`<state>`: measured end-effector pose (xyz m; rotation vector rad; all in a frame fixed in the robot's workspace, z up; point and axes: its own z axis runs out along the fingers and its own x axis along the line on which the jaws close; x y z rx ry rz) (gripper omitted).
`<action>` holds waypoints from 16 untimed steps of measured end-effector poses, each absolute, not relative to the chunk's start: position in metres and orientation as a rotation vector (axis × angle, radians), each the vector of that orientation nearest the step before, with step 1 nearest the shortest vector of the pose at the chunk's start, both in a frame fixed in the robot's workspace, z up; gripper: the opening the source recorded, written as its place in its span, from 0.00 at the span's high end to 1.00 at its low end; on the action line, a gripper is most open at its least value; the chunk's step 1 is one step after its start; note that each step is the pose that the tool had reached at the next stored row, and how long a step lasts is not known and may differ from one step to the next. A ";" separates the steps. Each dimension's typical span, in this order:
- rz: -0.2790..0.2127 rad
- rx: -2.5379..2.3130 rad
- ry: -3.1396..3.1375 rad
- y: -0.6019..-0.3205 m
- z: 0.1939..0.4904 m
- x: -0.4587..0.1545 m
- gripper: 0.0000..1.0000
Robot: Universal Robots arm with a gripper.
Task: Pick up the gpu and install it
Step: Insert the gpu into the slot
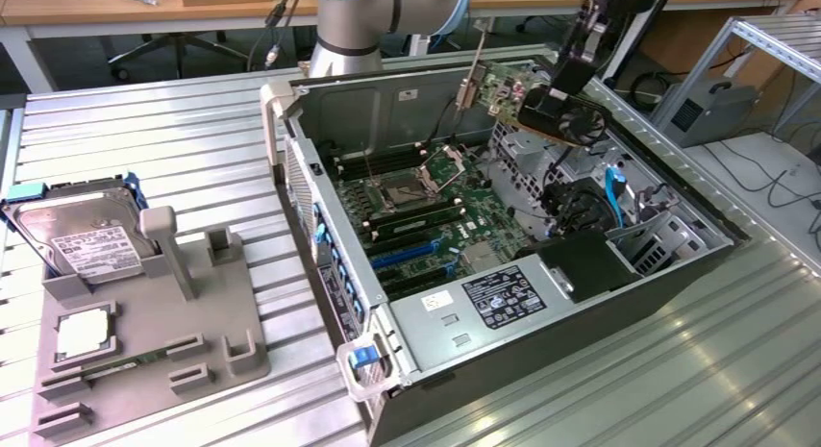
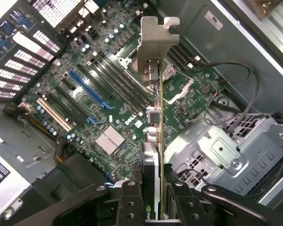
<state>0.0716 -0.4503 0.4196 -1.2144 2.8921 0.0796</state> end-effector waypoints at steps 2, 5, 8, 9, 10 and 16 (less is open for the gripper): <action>0.080 -1.270 2.869 -0.450 0.420 0.072 0.73; 0.080 -1.367 2.826 -0.449 0.420 0.072 0.73; 0.080 -1.453 2.785 -0.449 0.419 0.072 0.73; 0.080 -1.485 2.768 -0.449 0.419 0.072 0.73; 0.080 -1.509 2.756 -0.449 0.420 0.072 0.73; 0.080 -1.649 2.677 -0.448 0.419 0.072 0.73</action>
